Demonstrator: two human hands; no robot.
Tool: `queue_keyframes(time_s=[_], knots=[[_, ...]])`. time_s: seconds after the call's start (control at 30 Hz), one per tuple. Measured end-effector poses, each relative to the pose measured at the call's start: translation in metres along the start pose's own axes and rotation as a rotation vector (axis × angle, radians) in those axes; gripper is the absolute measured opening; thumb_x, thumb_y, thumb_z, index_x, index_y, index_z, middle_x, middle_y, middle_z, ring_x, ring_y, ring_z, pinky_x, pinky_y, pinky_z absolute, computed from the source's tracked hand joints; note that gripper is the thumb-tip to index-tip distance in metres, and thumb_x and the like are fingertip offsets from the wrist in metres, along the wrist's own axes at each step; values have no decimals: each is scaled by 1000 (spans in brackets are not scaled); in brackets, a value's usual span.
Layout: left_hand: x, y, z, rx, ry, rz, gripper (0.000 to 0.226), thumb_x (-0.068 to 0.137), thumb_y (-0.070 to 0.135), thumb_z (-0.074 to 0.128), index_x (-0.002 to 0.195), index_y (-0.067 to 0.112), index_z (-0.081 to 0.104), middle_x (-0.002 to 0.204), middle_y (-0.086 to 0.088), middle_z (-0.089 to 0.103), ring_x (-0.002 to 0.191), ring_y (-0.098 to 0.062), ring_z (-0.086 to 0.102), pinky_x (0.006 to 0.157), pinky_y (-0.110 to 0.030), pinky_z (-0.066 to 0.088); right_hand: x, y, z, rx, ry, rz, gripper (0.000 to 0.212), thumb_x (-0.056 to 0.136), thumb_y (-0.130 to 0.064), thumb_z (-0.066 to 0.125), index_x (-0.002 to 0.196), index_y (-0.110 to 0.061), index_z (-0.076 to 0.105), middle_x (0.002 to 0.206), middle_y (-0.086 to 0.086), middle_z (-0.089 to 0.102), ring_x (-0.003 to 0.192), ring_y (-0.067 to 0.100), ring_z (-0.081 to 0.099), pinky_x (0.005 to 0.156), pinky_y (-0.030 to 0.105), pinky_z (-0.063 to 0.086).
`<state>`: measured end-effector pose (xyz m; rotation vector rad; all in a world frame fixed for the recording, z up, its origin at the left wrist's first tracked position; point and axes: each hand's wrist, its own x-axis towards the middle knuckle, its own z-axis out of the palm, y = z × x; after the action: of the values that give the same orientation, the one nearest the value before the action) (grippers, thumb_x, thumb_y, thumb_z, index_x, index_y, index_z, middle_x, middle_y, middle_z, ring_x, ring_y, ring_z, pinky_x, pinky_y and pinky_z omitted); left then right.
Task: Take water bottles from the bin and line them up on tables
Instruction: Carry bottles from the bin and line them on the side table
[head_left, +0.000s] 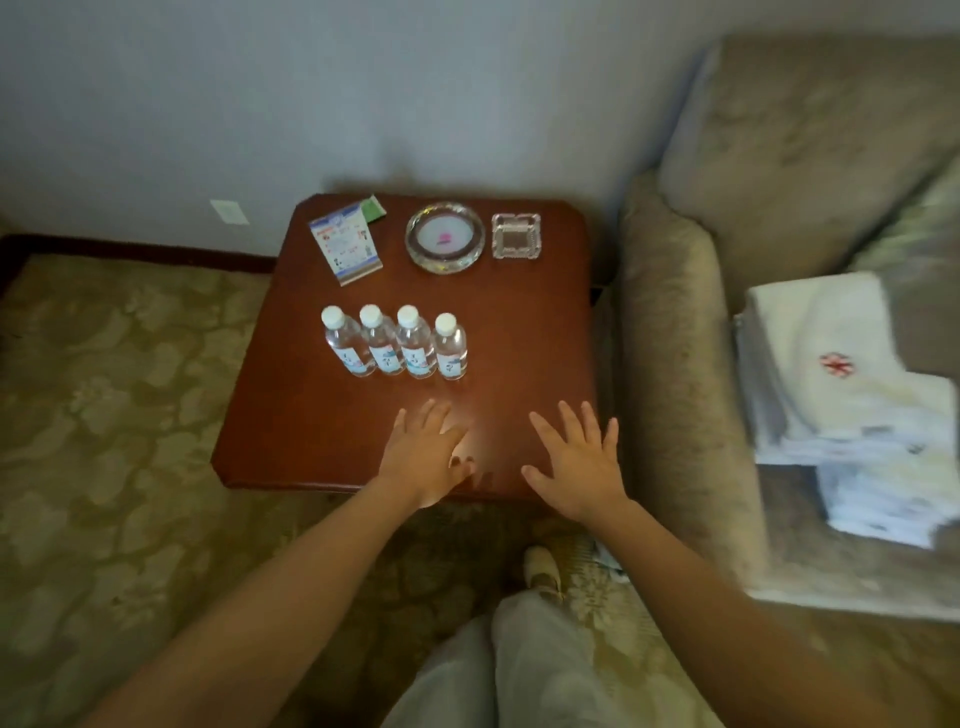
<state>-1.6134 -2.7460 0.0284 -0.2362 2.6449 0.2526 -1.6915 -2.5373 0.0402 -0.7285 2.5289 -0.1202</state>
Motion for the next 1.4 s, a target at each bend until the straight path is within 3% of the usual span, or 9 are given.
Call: queue_keyframes(time_s=[0.23,0.53,0.77,0.9,1.07,1.4], knots=[[-77,67,-80,41,42,260,69,95,56,45,154,36,15,163,-1,14,151,-22,4,122,-47,7,-141,5,-56,168,173,245,78,95,-58,44,159,-31,8,167,7,0,152,34,-12,120,60,-8],[-149,262,-94,226,113,729,71,94,60,43,155,33,16,163,-3,11,151,-22,4,121,-51,7,-340,87,-40,251,406,628,80,93,-66,37,159,-33,5,167,5,-7,151,33,-18,118,60,-13],[-230,441,-36,341,140,1033,71,94,65,37,154,36,12,163,-2,12,151,-23,6,120,-51,7,-525,160,15,299,529,960,79,95,-63,40,159,-34,4,167,4,-7,150,31,-23,118,58,-16],[-310,554,15,361,129,1263,89,74,77,10,154,40,13,162,0,14,151,-20,9,119,-52,5,-656,200,58,305,602,1164,80,93,-62,44,158,-34,8,167,4,-3,151,32,-19,118,59,-13],[-415,680,78,392,117,1490,69,94,61,41,154,39,16,163,1,12,151,-20,3,120,-52,3,-799,218,114,352,669,1433,79,93,-61,44,158,-35,9,167,4,-1,151,32,-18,118,59,-13],[-610,840,185,525,71,2005,65,96,58,41,153,38,16,163,5,15,152,-18,3,121,-52,2,-996,207,205,438,763,1916,79,93,-62,41,158,-36,6,167,4,0,151,32,-20,118,59,-14]])
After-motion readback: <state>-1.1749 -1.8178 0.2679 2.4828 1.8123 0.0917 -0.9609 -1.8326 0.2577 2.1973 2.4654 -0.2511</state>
